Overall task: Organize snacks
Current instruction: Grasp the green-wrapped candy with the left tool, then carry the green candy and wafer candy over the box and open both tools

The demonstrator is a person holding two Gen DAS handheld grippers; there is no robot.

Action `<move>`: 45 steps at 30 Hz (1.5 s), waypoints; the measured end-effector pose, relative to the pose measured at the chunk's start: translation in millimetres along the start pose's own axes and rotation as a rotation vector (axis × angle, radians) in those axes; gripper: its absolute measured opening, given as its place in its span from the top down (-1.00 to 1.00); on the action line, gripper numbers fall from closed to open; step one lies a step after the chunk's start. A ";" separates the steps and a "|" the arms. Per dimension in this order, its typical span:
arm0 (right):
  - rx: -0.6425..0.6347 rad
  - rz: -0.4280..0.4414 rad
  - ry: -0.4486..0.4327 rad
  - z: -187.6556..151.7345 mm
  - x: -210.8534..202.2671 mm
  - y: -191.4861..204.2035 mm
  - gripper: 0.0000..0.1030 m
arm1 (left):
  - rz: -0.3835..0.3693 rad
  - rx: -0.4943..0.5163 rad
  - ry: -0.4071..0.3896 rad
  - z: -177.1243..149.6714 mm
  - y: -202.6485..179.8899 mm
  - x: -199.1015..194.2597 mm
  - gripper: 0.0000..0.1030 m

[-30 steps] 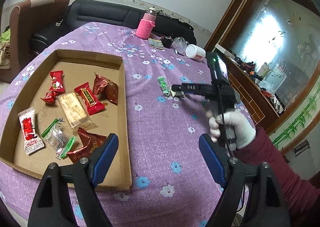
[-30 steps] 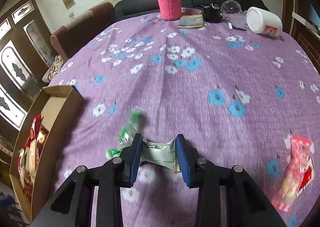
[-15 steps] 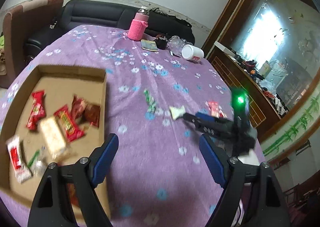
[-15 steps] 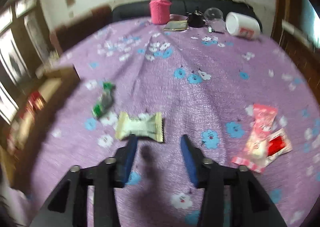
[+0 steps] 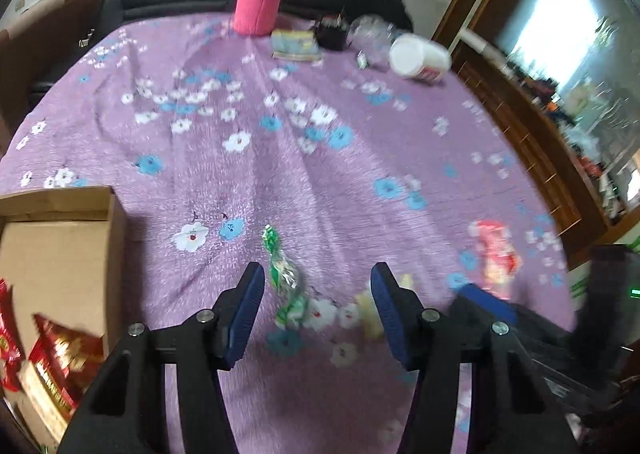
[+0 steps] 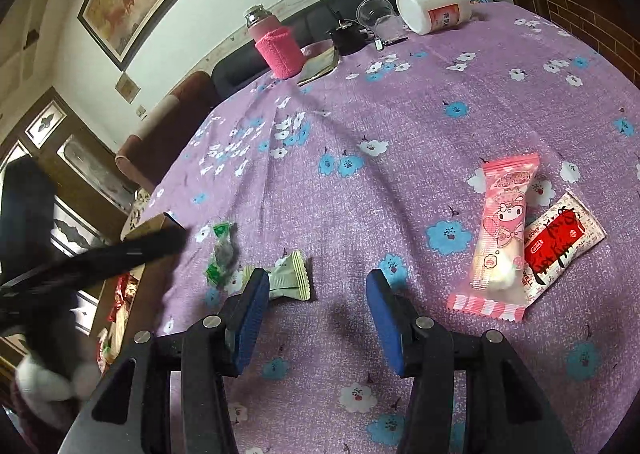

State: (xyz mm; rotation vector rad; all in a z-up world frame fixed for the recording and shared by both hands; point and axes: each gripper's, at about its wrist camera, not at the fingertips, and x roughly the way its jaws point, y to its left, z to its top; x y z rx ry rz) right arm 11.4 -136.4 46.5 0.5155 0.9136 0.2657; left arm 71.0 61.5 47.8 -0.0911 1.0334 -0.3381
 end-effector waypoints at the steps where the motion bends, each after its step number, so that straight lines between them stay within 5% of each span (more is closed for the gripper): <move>1: 0.001 0.005 0.001 0.0 -0.2 0.7 -0.05 | 0.012 0.002 0.012 1.1 -0.4 7.4 -0.06; 2: 0.000 0.007 0.002 0.0 -0.7 1.1 -0.05 | 0.028 0.005 0.024 1.1 -0.9 14.8 -0.04; 5: -0.004 0.000 -0.004 0.2 -1.2 1.6 -0.05 | 0.041 0.001 0.059 0.9 -0.1 30.2 0.65; 13: 0.025 0.025 0.008 1.1 1.3 -5.0 -0.05 | 0.019 -0.021 0.031 -5.7 2.3 21.9 0.65; 28: -0.023 0.039 -0.047 3.3 -3.1 10.6 -0.07 | -0.219 -0.079 -0.116 -81.5 10.0 -88.1 0.64; 37: -0.158 -0.004 0.159 32.7 59.4 47.5 -0.17 | -0.255 -0.125 -0.158 -113.0 34.7 -119.6 0.64; 45: -0.261 -0.022 0.260 4.8 52.2 62.3 -0.17 | -0.272 -0.165 -0.180 -120.3 55.7 -128.8 0.64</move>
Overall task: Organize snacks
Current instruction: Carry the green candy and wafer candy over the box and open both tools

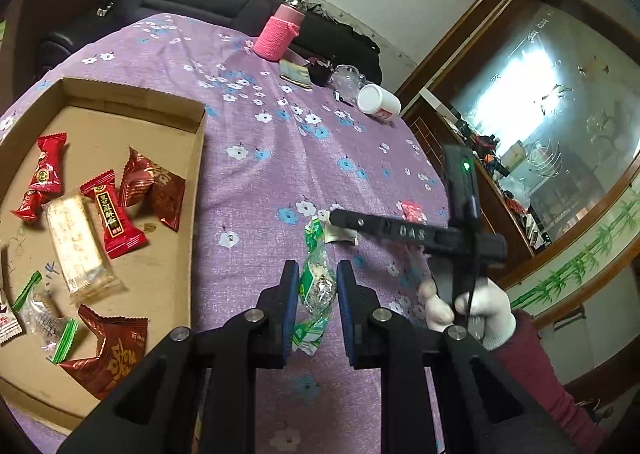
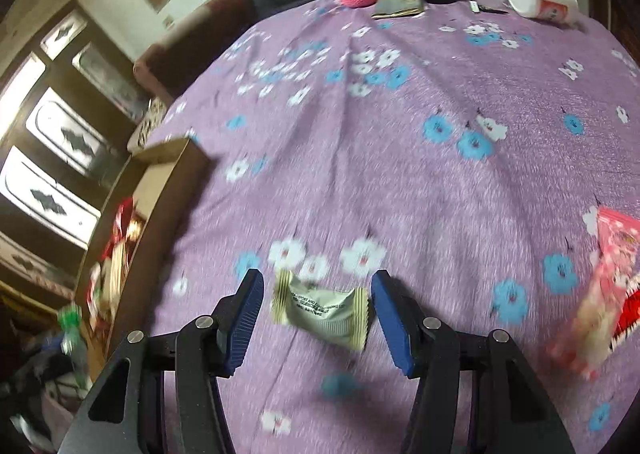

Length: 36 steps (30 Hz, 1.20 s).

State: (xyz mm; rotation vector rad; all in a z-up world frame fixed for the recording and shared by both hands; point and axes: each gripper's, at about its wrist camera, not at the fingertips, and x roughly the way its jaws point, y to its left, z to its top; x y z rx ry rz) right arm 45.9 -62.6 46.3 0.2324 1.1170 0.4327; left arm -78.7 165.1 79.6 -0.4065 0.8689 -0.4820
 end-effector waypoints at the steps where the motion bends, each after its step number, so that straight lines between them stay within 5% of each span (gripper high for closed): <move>1: -0.022 -0.027 -0.007 -2.3 -2.0 4.1 -0.17 | -0.005 -0.005 0.000 -0.3 1.2 -0.2 0.64; 6: -0.104 -0.124 -0.046 -12.1 -8.0 18.2 -0.38 | -0.007 -0.021 -0.014 -3.8 8.3 -9.6 0.64; 14: -0.074 -0.170 -0.073 -14.5 8.7 25.8 -0.38 | 0.031 -0.078 -0.077 -2.3 30.6 -37.0 0.64; 15: -0.075 -0.192 -0.081 -15.0 9.5 27.8 -0.35 | 0.041 -0.089 -0.087 -1.9 35.7 -41.0 0.64; 18: -0.077 -0.202 -0.089 -17.0 7.8 31.3 0.35 | 0.064 -0.125 -0.112 -0.4 51.3 -50.8 0.64; 26: -0.054 -0.185 -0.128 -24.3 -6.1 36.1 0.59 | 0.107 -0.205 -0.157 -4.2 89.2 -73.8 0.64; 36: -0.125 -0.110 -0.210 -16.3 -37.8 92.8 0.60 | 0.174 -0.255 -0.176 -13.0 121.9 -86.6 0.64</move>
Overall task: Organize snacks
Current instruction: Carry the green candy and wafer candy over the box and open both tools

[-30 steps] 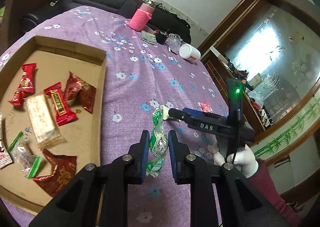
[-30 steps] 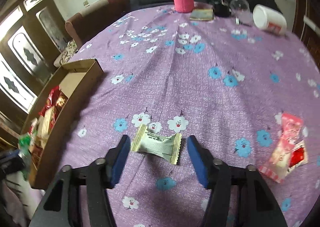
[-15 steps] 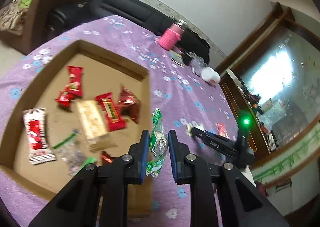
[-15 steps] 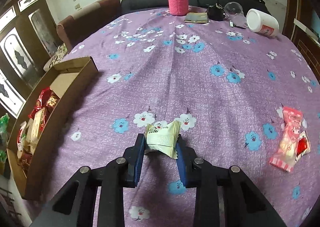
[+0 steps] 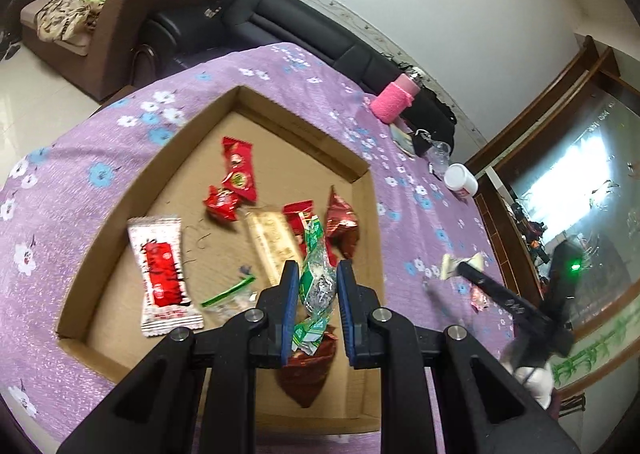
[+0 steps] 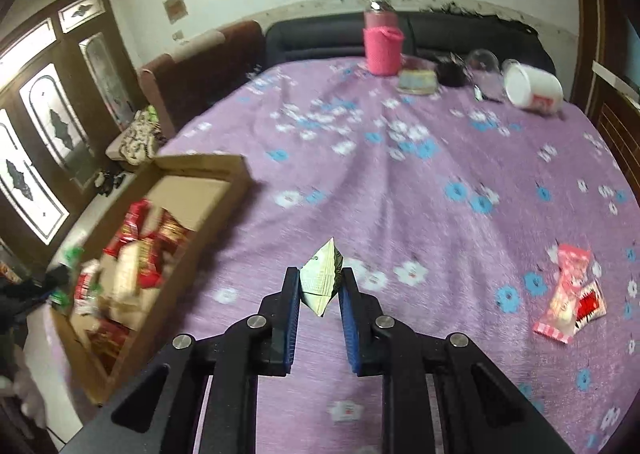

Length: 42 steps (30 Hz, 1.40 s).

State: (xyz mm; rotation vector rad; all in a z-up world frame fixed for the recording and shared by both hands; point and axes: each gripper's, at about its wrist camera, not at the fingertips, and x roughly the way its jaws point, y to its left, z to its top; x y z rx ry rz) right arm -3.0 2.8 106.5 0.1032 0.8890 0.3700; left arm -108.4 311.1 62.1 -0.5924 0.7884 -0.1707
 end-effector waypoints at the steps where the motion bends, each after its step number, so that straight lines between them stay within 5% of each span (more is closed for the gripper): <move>1: -0.011 0.019 -0.001 1.4 -1.0 8.7 0.60 | 0.005 -0.001 0.000 0.2 1.8 0.7 0.64; 10: -0.125 0.197 0.043 8.6 12.5 98.2 0.59 | 0.086 0.013 -0.018 23.8 17.3 7.3 0.64; 21: -0.212 0.215 0.135 -7.4 56.2 149.8 0.58 | 0.105 0.000 0.009 33.8 33.2 24.2 0.64; 23: -0.226 0.209 0.136 -9.3 60.5 154.1 0.55 | 0.102 -0.013 0.009 34.5 35.3 23.7 0.49; 25: -0.219 0.201 0.132 -9.9 61.2 153.9 0.52 | 0.094 -0.028 0.004 35.1 36.1 21.4 0.11; 29: -0.204 0.202 0.117 -11.0 57.7 149.8 0.07 | 0.083 -0.016 -0.026 34.1 28.7 8.8 -0.03; 31: -0.199 0.189 0.091 -11.6 50.6 146.4 0.06 | 0.075 -0.010 -0.042 32.8 23.1 0.8 -0.22; 36: -0.143 0.178 0.029 -9.5 30.2 130.7 0.06 | 0.070 0.031 -0.079 27.0 2.8 -15.3 -0.45; 42: -0.049 0.154 -0.029 -10.2 8.9 91.6 -0.04 | 0.036 0.087 -0.086 15.5 -26.6 -26.5 -0.48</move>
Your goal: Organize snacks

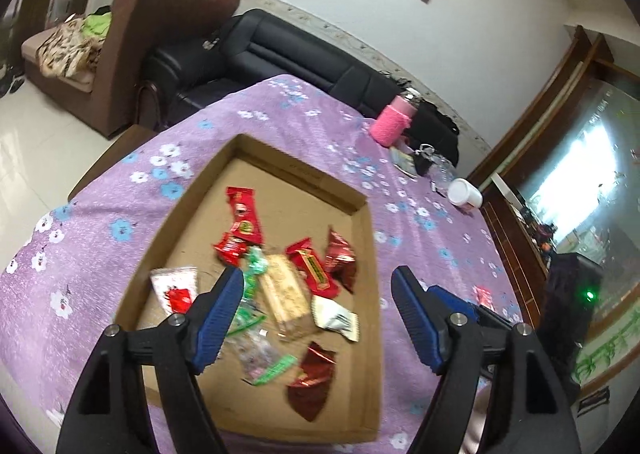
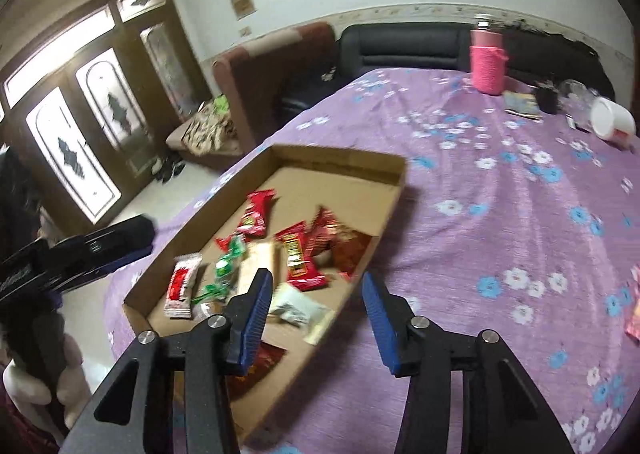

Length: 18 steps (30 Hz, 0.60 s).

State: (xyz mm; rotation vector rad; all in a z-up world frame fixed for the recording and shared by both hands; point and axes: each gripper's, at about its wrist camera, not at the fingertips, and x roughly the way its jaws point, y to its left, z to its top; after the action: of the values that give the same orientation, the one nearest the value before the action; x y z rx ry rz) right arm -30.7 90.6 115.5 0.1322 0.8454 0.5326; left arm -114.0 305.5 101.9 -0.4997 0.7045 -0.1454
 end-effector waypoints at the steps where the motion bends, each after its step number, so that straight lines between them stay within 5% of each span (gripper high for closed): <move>1: 0.016 -0.010 -0.006 -0.9 -4.0 -8.3 -0.04 | -0.004 0.009 0.001 -1.3 -4.7 -0.4 -0.48; 18: 0.279 -0.139 -0.073 -25.0 -62.4 -137.2 -0.04 | -0.055 0.228 0.084 -35.4 -86.1 14.3 -0.48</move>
State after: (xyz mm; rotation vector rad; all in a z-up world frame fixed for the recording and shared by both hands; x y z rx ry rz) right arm -28.8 -61.1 97.5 0.3433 0.8479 0.2761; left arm -123.0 212.3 112.4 -0.2956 0.7456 -0.2960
